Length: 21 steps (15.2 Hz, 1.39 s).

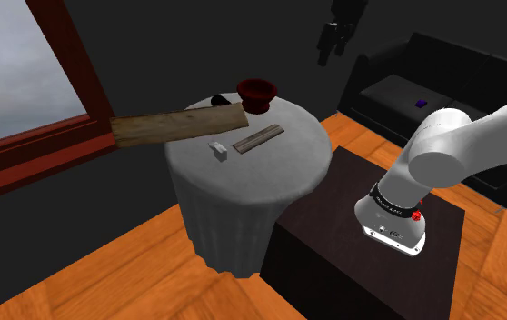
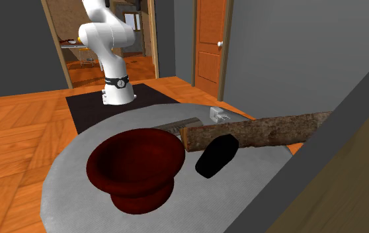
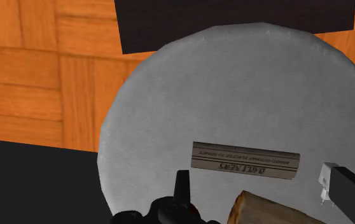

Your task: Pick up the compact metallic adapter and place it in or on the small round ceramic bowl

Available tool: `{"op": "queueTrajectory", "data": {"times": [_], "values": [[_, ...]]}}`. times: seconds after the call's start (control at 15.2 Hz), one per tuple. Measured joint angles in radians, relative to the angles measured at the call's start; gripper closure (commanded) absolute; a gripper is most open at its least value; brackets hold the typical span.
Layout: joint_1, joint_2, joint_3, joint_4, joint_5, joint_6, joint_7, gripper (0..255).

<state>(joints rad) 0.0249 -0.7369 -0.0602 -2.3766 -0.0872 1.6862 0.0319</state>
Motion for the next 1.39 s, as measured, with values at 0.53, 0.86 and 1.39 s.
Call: {"op": "queueTrajectory", "data": {"times": [0.53, 0.86, 1.39], "values": [[0.029, 0.125, 0.056, -0.063, 0.044, 0.182, 0.089, 0], [0.049, 0.258, 0.098, -0.078, 0.070, 0.328, 0.156, 0], [0.074, 0.520, 0.161, -0.027, 0.085, 0.539, 0.263, 0]]}}
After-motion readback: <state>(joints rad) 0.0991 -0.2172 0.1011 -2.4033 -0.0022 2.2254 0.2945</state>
